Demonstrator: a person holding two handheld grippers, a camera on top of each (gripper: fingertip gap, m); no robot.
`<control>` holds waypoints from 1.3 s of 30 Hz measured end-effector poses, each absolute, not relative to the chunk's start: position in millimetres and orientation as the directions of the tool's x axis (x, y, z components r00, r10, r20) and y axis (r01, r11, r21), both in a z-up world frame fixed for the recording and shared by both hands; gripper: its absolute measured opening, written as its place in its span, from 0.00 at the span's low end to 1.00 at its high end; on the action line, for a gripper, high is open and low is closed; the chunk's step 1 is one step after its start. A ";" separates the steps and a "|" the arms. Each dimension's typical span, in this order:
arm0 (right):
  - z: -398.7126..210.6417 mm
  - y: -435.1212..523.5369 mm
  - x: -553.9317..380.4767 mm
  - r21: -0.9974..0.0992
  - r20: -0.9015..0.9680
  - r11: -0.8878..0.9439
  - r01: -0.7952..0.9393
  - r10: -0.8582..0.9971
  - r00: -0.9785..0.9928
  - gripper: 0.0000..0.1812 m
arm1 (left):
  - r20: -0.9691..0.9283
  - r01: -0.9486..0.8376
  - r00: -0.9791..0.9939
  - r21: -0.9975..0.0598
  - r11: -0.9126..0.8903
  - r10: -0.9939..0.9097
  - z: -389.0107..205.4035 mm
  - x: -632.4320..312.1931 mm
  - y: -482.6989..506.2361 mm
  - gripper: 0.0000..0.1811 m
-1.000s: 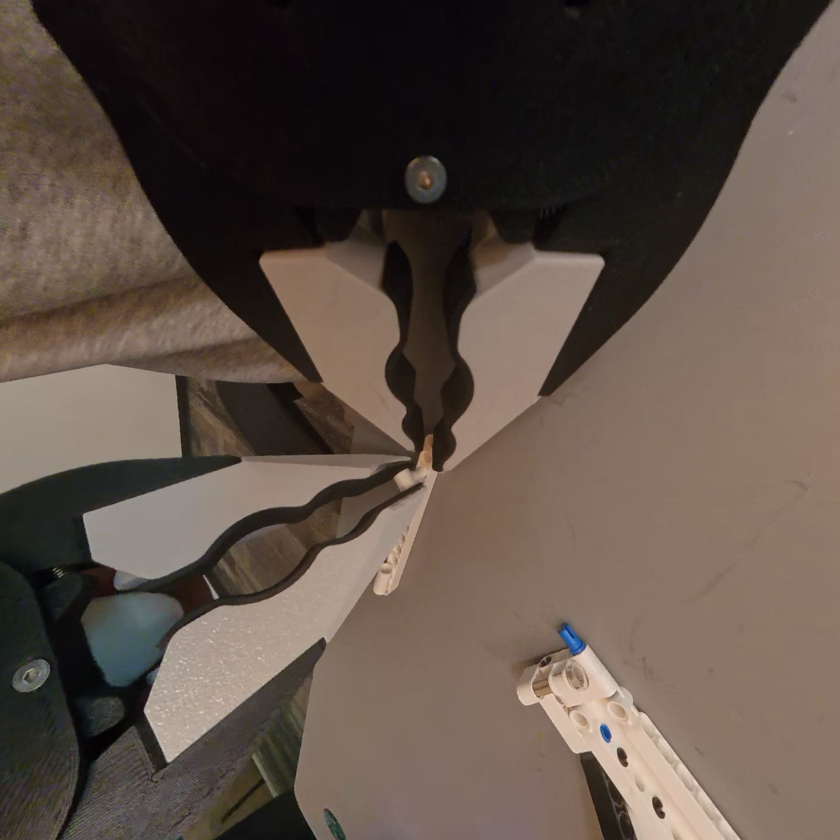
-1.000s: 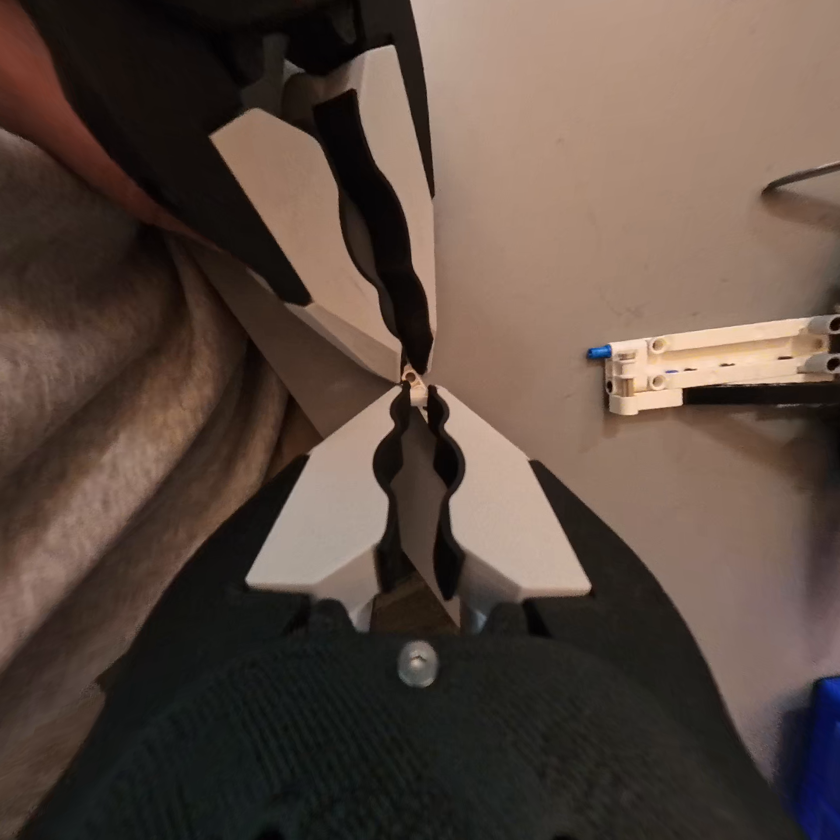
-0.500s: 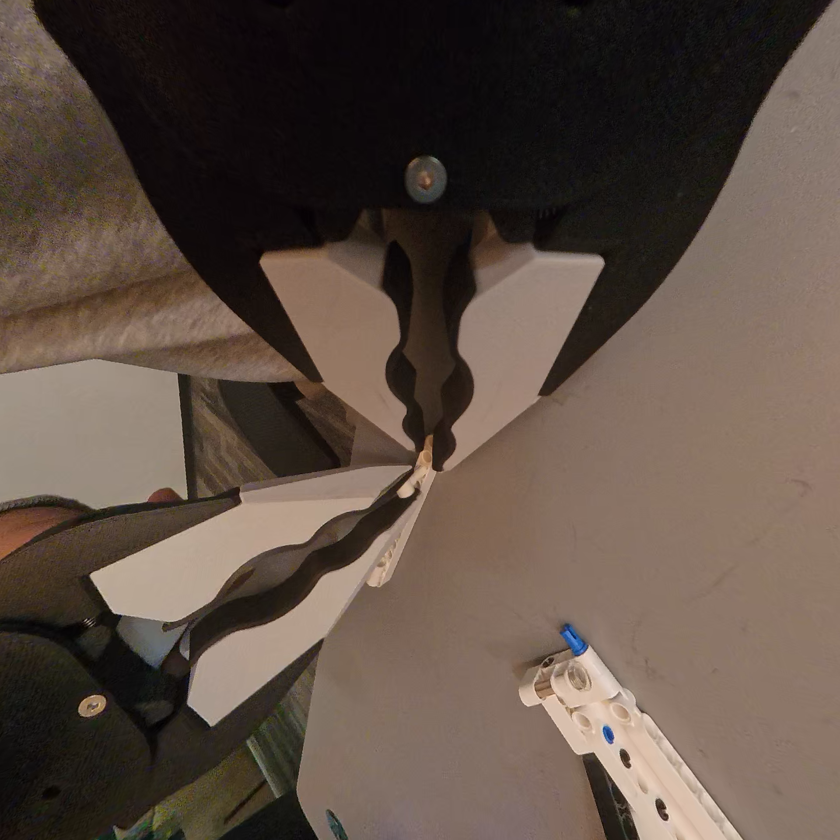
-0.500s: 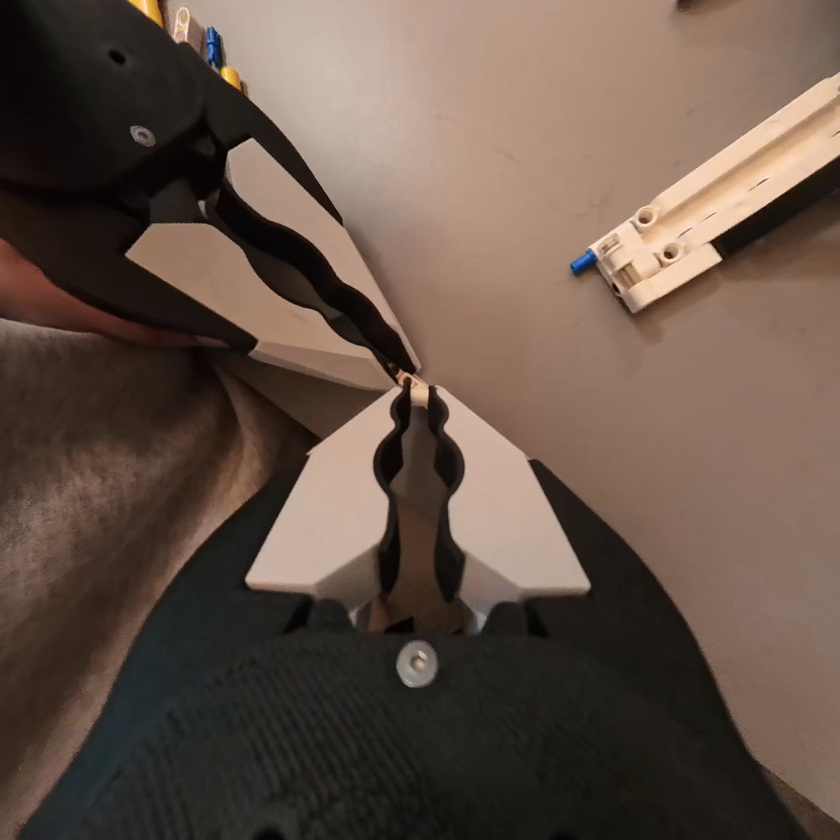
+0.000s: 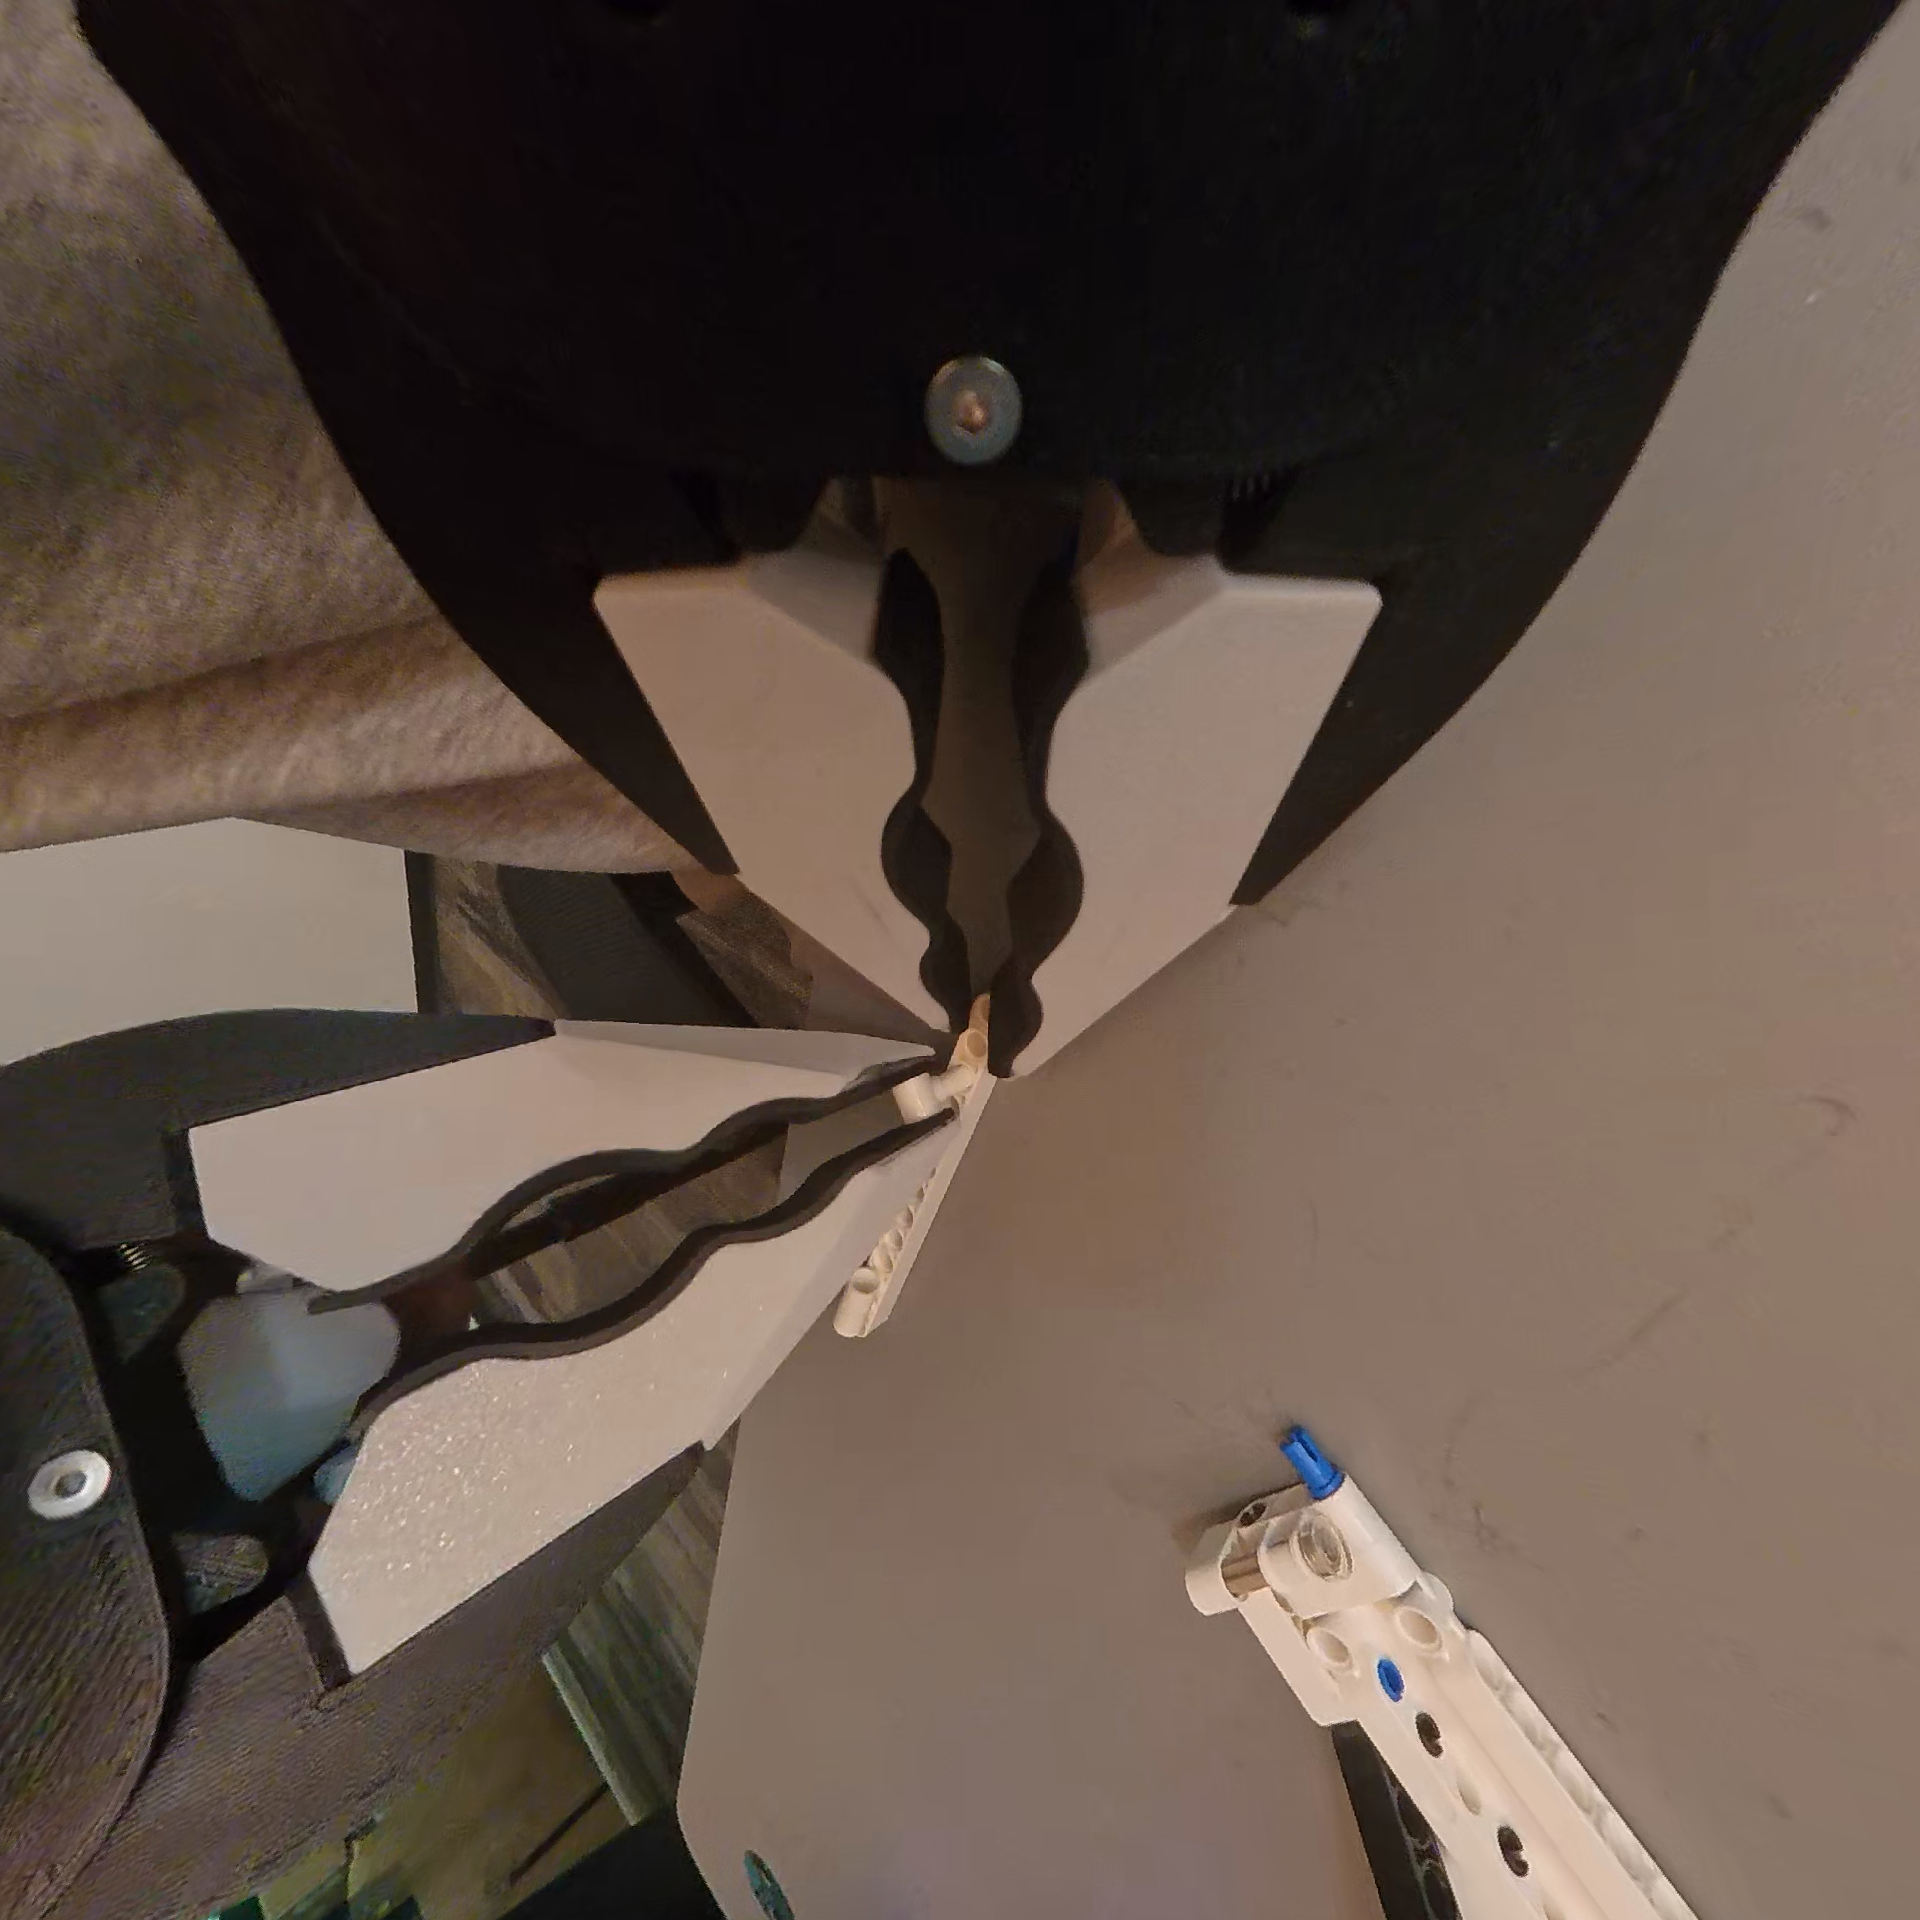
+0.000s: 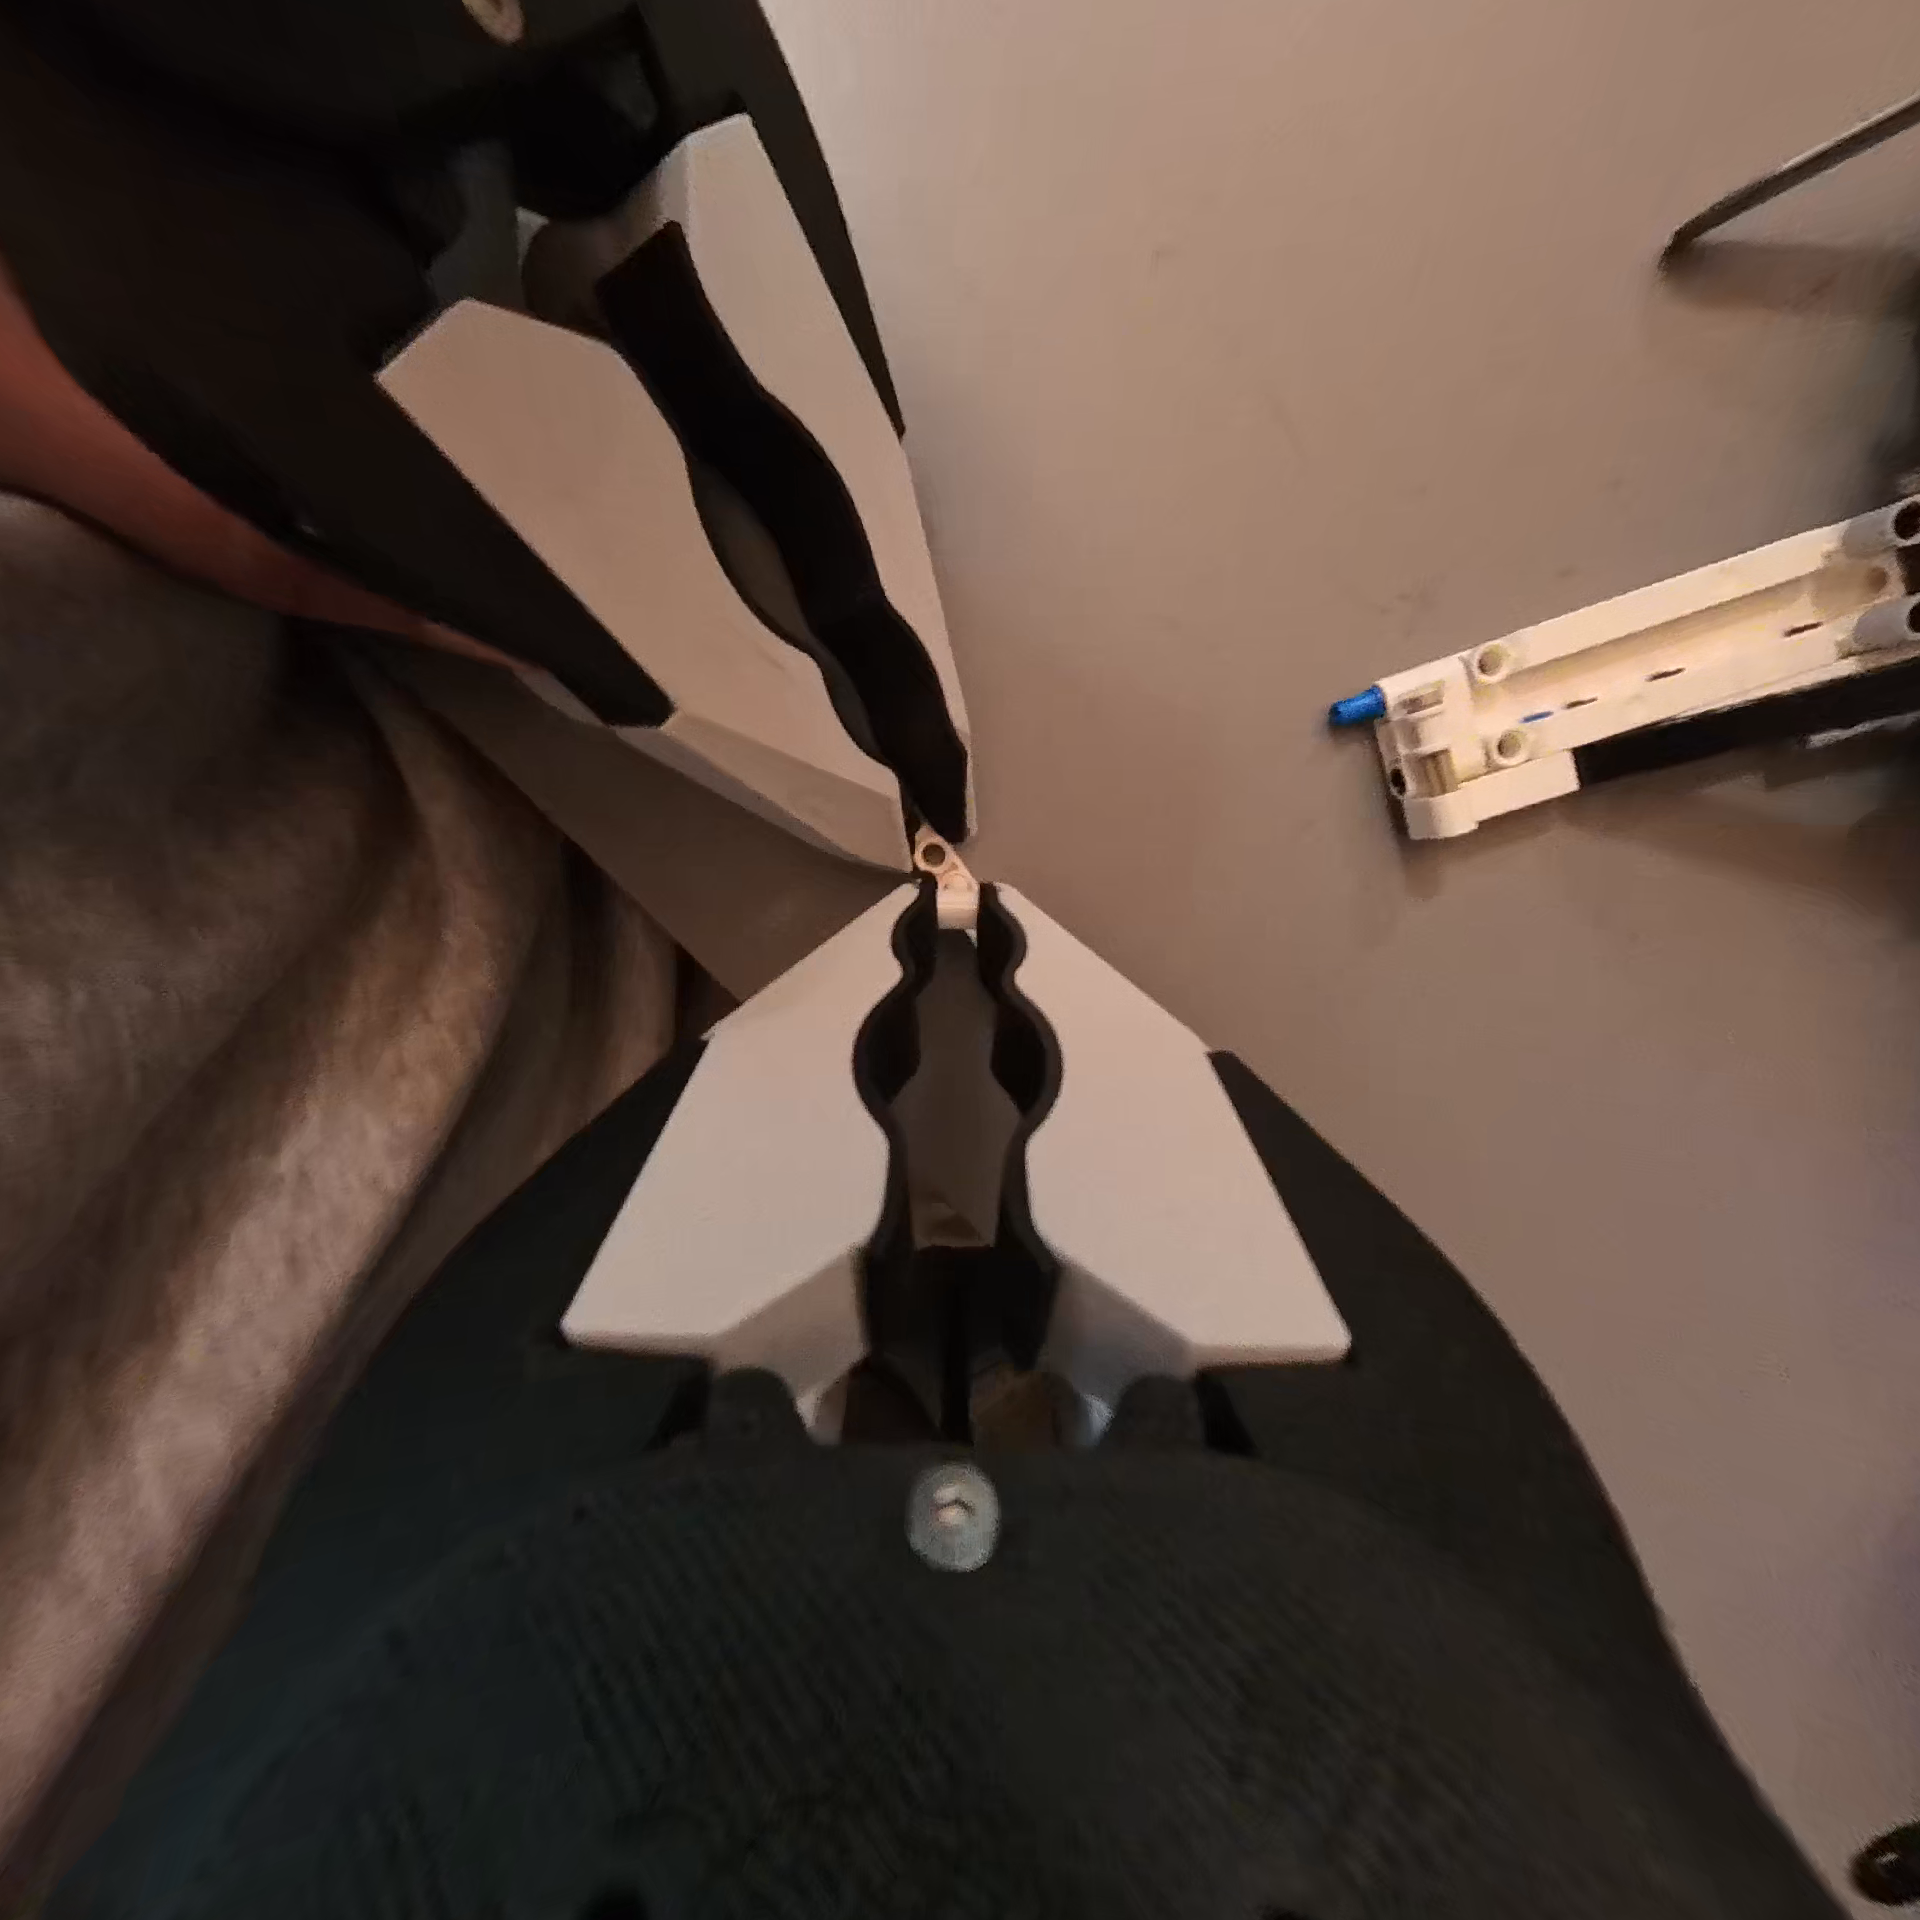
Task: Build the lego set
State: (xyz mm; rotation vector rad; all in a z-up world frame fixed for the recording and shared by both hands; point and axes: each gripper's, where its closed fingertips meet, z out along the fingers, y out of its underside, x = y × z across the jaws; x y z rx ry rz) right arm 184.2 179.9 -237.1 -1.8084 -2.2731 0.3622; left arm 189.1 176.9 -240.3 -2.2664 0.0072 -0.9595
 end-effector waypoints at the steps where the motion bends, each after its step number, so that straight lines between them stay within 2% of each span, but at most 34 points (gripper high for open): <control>1: -237.2 179.8 184.3 -0.308 0.027 0.242 0.920 0.969 -0.246 0.03 | 0.636 0.240 0.730 -0.581 -0.777 -0.250 -240.3 189.1 176.9 0.01; 13: -238.0 179.3 185.2 -0.215 0.078 0.384 0.898 0.923 -0.376 0.03 | 0.635 0.240 0.730 -0.582 -0.777 -0.250 -240.4 189.2 176.8 0.01; 20: -238.1 179.4 184.8 -0.224 0.038 0.326 0.919 0.945 -0.326 0.03 | 0.633 0.240 0.733 -0.583 -0.776 -0.249 -240.5 188.8 177.0 0.01; 26: -238.1 179.7 184.5 -0.242 -0.043 0.177 0.954 0.980 -0.193 0.03 | 0.629 0.238 0.736 -0.586 -0.775 -0.249 -240.6 188.8 177.0 0.01; 29: -238.2 179.7 183.9 -0.235 -0.019 0.218 0.947 0.973 -0.229 0.03 | 0.627 0.238 0.739 -0.587 -0.774 -0.248 -240.6 188.5 177.1 0.01; 34: -238.7 179.7 183.8 -0.179 0.081 0.407 0.895 0.913 -0.399 0.03 | 0.626 0.239 0.740 -0.588 -0.773 -0.247 -240.6 188.2 177.2 0.01; 39: -239.1 179.6 183.8 -0.159 0.045 0.428 0.890 0.904 -0.426 0.03 | 0.623 0.237 0.742 -0.589 -0.772 -0.248 -240.6 188.3 177.2 0.01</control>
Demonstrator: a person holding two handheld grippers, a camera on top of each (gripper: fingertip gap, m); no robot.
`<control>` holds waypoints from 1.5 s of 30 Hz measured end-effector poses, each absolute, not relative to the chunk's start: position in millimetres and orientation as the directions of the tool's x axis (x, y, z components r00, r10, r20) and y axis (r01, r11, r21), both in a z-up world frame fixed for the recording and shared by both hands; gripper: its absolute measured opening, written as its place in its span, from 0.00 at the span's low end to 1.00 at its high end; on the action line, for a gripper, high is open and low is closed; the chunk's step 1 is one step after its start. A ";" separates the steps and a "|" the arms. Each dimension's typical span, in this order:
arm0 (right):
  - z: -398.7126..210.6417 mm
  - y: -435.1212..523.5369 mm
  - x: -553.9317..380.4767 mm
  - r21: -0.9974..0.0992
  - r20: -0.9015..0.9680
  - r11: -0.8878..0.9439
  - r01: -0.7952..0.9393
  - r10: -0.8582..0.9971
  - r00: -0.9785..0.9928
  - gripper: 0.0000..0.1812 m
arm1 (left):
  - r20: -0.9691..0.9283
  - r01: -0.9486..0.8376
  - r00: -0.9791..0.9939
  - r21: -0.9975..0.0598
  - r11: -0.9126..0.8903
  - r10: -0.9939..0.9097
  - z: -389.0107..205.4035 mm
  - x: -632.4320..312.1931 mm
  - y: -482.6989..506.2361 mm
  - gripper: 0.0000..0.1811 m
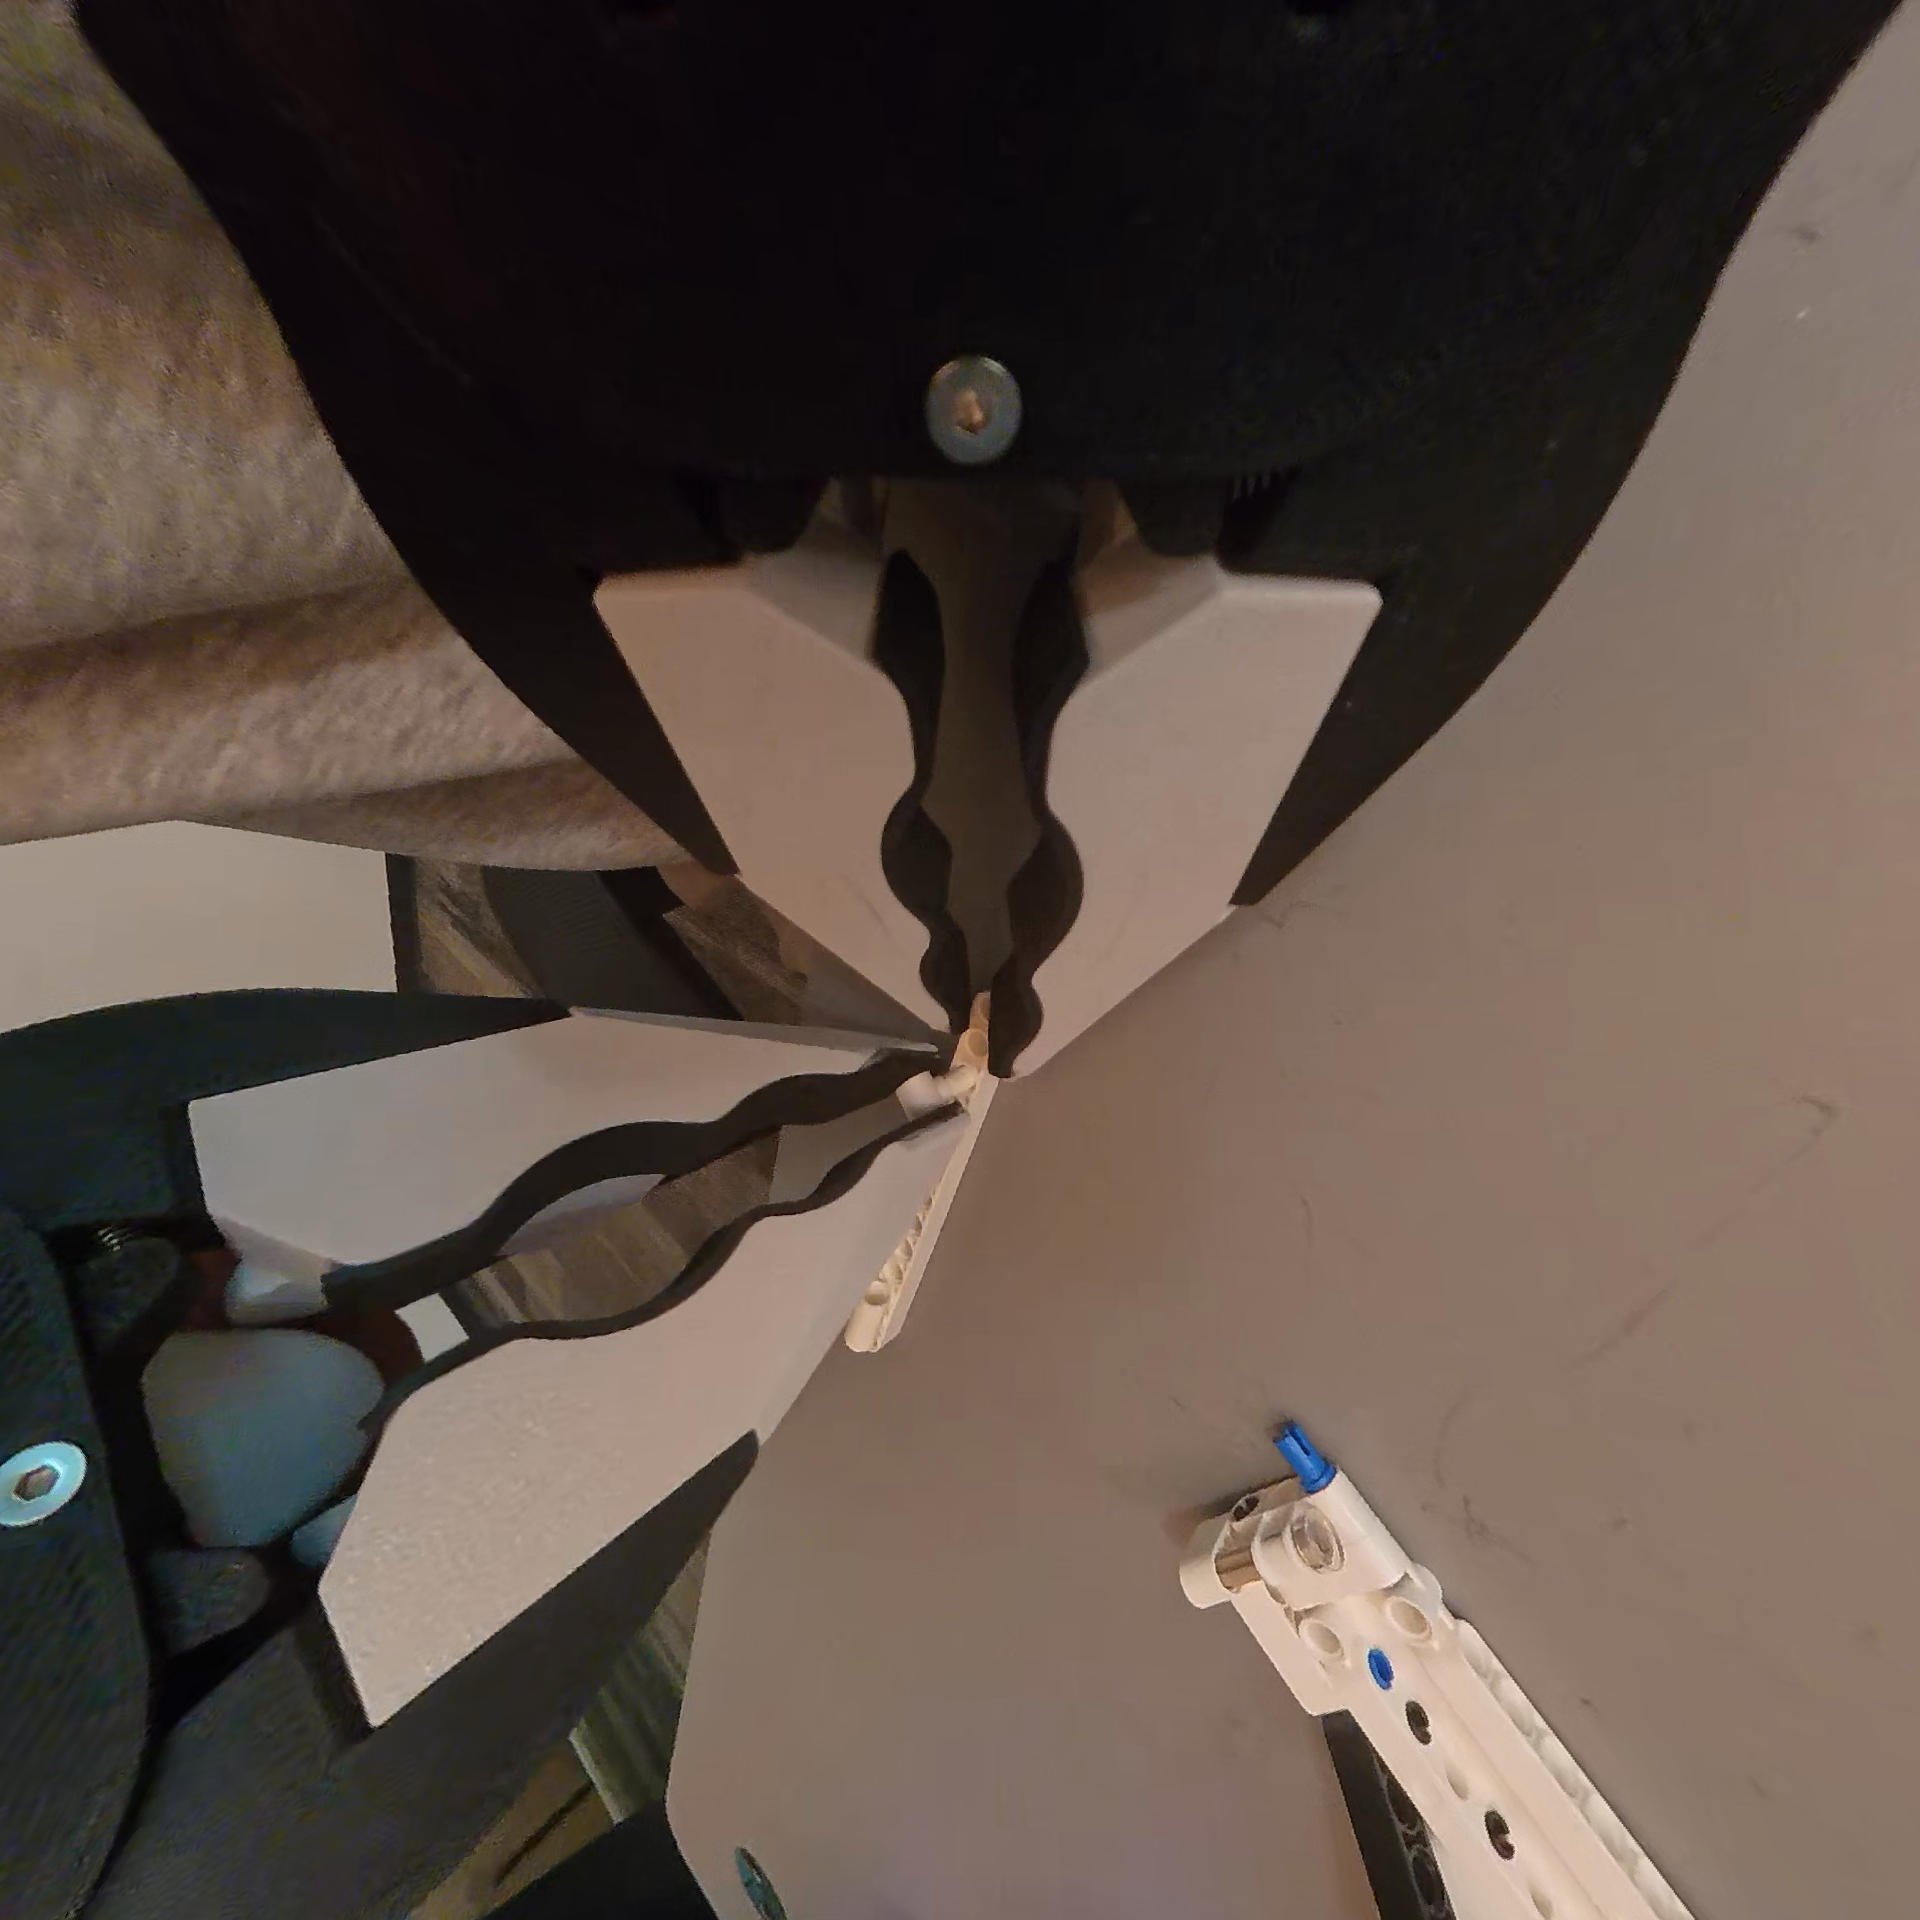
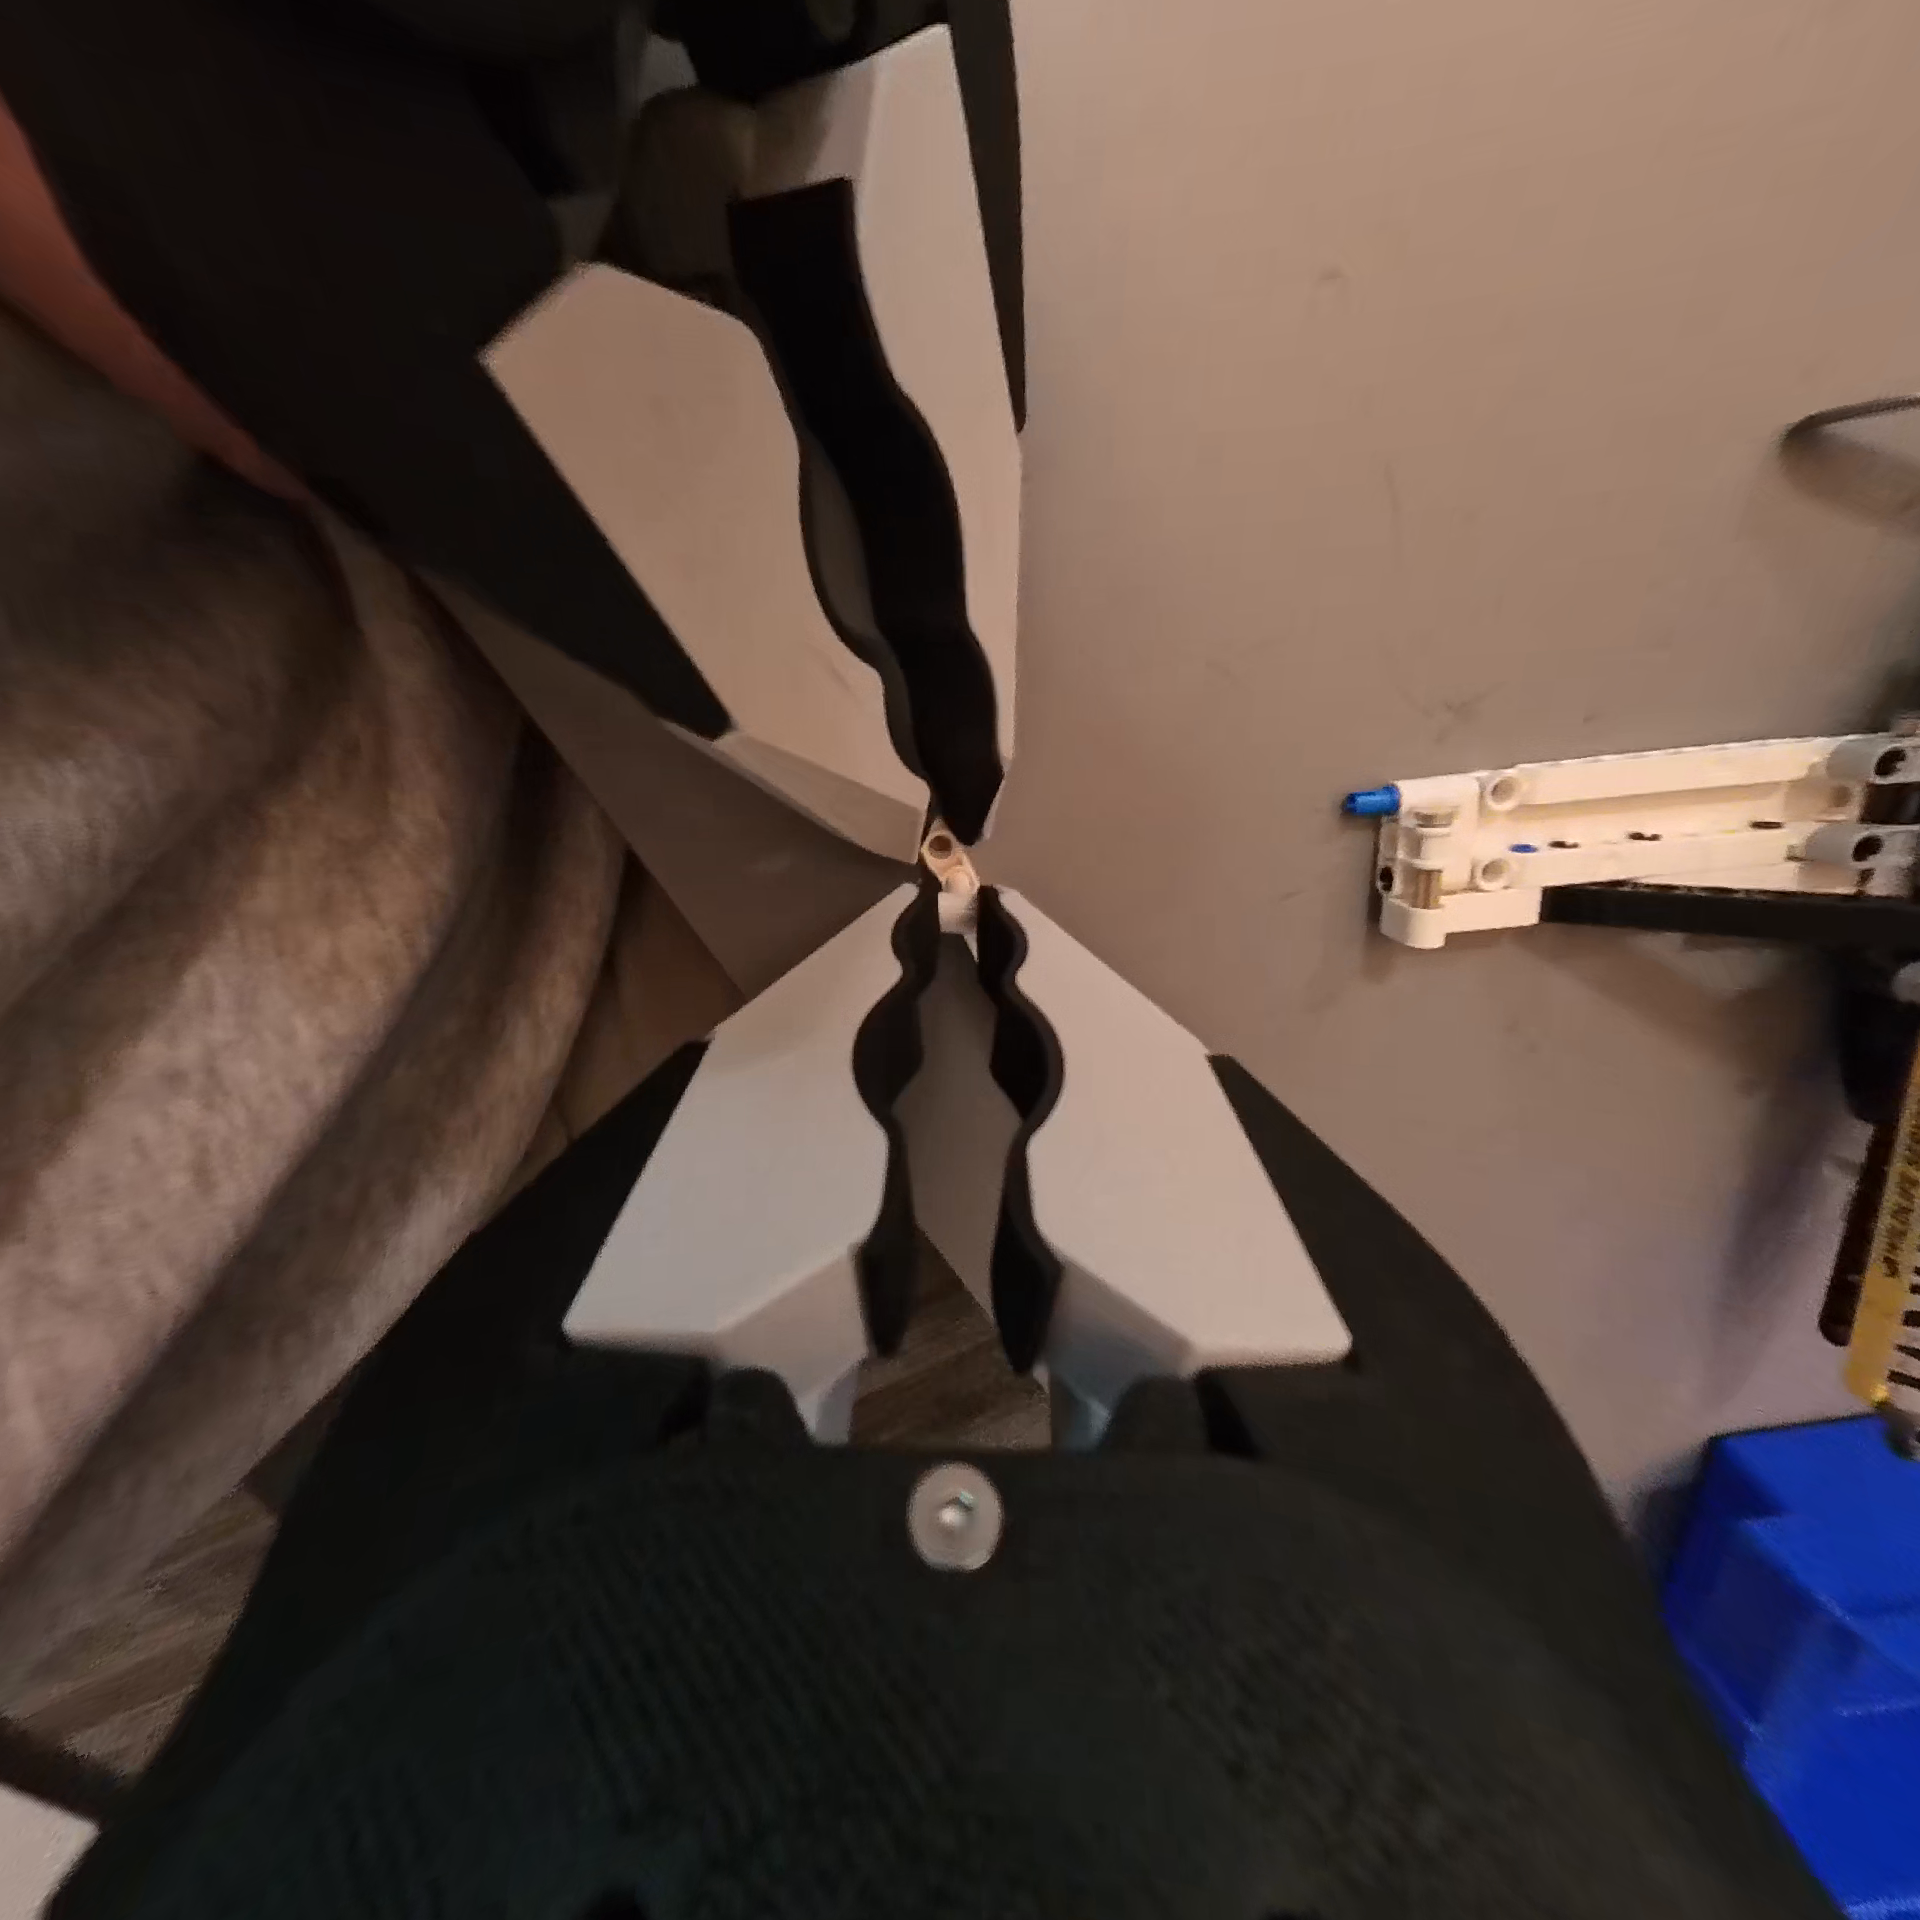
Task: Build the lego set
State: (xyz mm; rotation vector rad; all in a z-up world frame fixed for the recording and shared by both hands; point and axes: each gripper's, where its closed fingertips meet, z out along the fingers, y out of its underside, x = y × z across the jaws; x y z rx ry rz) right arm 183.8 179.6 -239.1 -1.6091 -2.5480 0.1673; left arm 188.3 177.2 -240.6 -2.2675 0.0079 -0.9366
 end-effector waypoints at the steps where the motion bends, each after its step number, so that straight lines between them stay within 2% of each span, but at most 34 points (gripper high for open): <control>1: -239.2 179.7 183.5 -0.155 0.040 0.420 0.894 0.907 -0.419 0.03 | 0.622 0.237 0.743 -0.590 -0.772 -0.248 -240.7 188.1 177.2 0.01; 7: -239.5 180.3 182.7 -0.167 -0.074 0.185 0.968 0.977 -0.200 0.03 | 0.621 0.237 0.744 -0.590 -0.772 -0.247 -240.8 188.0 177.3 0.02; 10: -239.7 180.4 182.6 -0.166 -0.104 0.128 0.978 0.984 -0.146 0.03 | 0.621 0.237 0.744 -0.590 -0.772 -0.247 -240.8 188.2 177.3 0.02; 12: -239.9 180.3 182.6 -0.164 -0.083 0.178 0.970 0.978 -0.193 0.03 | 0.621 0.236 0.744 -0.591 -0.772 -0.247 -240.8 188.2 177.3 0.02; 16: -244.1 178.0 181.7 -0.148 -0.001 0.415 0.898 0.908 -0.420 0.03 | 0.621 0.233 0.743 -0.590 -0.773 -0.250 -240.7 188.5 176.9 0.02; 19: -244.0 178.4 182.1 -0.133 -0.002 0.401 0.907 0.914 -0.405 0.03 | 0.637 0.245 0.730 -0.581 -0.776 -0.247 -240.4 188.4 176.9 0.02; 24: -243.8 178.1 181.9 -0.187 0.031 0.450 0.873 0.891 -0.452 0.03 | 0.646 0.246 0.722 -0.575 -0.780 -0.249 -240.2 188.5 177.1 0.01; 28: -243.6 177.2 183.5 -0.227 0.000 0.362 0.904 0.928 -0.371 0.04 | 0.641 0.238 0.724 -0.579 -0.779 -0.255 -240.0 189.1 176.7 0.01; 29: -243.0 175.8 186.4 -0.229 -0.024 0.335 0.914 0.937 -0.349 0.06 | 0.638 0.237 0.726 -0.581 -0.779 -0.255 -240.0 189.1 176.7 0.01; 30: -241.2 176.0 188.7 -0.236 -0.032 0.326 0.915 0.939 -0.343 0.12 | 0.638 0.237 0.727 -0.581 -0.778 -0.255 -240.0 189.1 176.7 0.01; 31: -237.9 179.7 188.9 -0.251 -0.010 0.340 0.906 0.935 -0.353 0.17 | 0.637 0.236 0.727 -0.582 -0.778 -0.256 -240.0 189.2 176.8 0.01; 34: -227.3 186.5 186.9 -0.285 0.090 0.495 0.821 0.866 -0.491 0.16 | 0.635 0.232 0.728 -0.583 -0.778 -0.259 -240.0 189.6 176.7 0.01; 39: -229.1 177.7 187.5 -0.203 0.188 0.819 0.537 0.571 -0.799 0.12 | 0.628 0.228 0.733 -0.588 -0.776 -0.260 -240.1 189.5 176.6 0.01; 45: -235.5 179.6 189.8 -0.167 0.123 0.906 0.390 0.411 -0.903 0.04 | 0.634 0.233 0.729 -0.583 -0.778 -0.257 -240.1 189.6 176.8 0.01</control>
